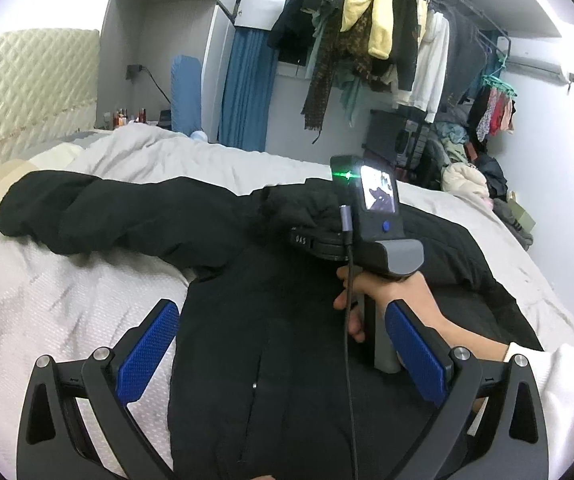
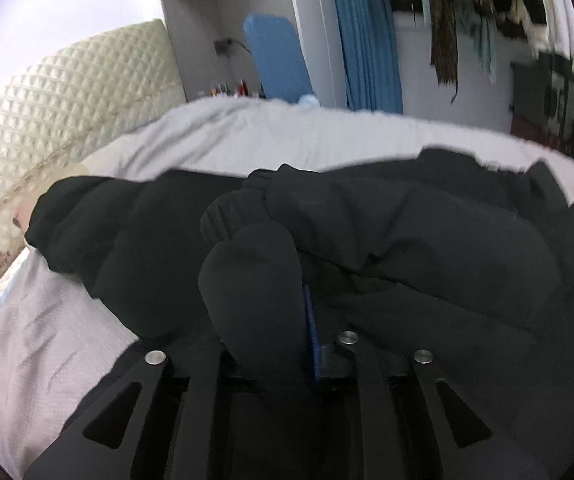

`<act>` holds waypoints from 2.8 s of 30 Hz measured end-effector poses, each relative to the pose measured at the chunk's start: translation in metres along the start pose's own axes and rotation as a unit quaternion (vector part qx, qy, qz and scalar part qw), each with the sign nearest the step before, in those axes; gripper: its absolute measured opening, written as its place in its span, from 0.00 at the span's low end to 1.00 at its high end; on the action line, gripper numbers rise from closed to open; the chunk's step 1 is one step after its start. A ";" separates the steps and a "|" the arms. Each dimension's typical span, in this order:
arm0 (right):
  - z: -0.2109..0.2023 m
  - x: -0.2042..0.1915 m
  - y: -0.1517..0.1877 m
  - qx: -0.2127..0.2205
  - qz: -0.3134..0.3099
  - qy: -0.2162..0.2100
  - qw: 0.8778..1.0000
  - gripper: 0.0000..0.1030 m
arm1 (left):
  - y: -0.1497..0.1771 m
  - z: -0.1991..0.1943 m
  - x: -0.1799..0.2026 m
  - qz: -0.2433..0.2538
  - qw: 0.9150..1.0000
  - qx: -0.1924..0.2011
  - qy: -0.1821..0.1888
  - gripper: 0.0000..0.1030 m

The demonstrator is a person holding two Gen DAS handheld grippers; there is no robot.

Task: Fold large clothes
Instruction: 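Carry the sleeve across the jacket body toward the left gripper and release, then press the folded sleeve flat with the open right gripper, then withdraw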

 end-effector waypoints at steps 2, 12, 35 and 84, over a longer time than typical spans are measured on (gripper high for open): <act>0.001 0.000 0.002 -0.011 0.001 -0.001 1.000 0.24 | 0.002 0.003 0.001 -0.001 1.000 -0.005 0.005 1.00; -0.075 -0.021 -0.013 0.038 -0.023 -0.055 0.997 0.70 | 0.010 0.005 0.013 0.015 1.000 -0.009 0.005 1.00; -0.251 0.193 0.056 0.120 0.041 0.115 0.985 0.69 | 0.017 -0.014 0.058 0.054 0.998 0.011 -0.037 1.00; -0.231 0.273 0.121 0.071 0.151 0.114 0.979 0.23 | 0.017 -0.016 0.044 0.014 0.998 0.013 -0.061 1.00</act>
Point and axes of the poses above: each gripper's, at about its wrist camera, not at the fingertips, and z roughly the way its jaws point, x to its right, y to its underside, the point moved 9 cm from there along z, roughly the way its jaws point, and after that the axes turned 6 degrees about -x, right-handed, at the moved point
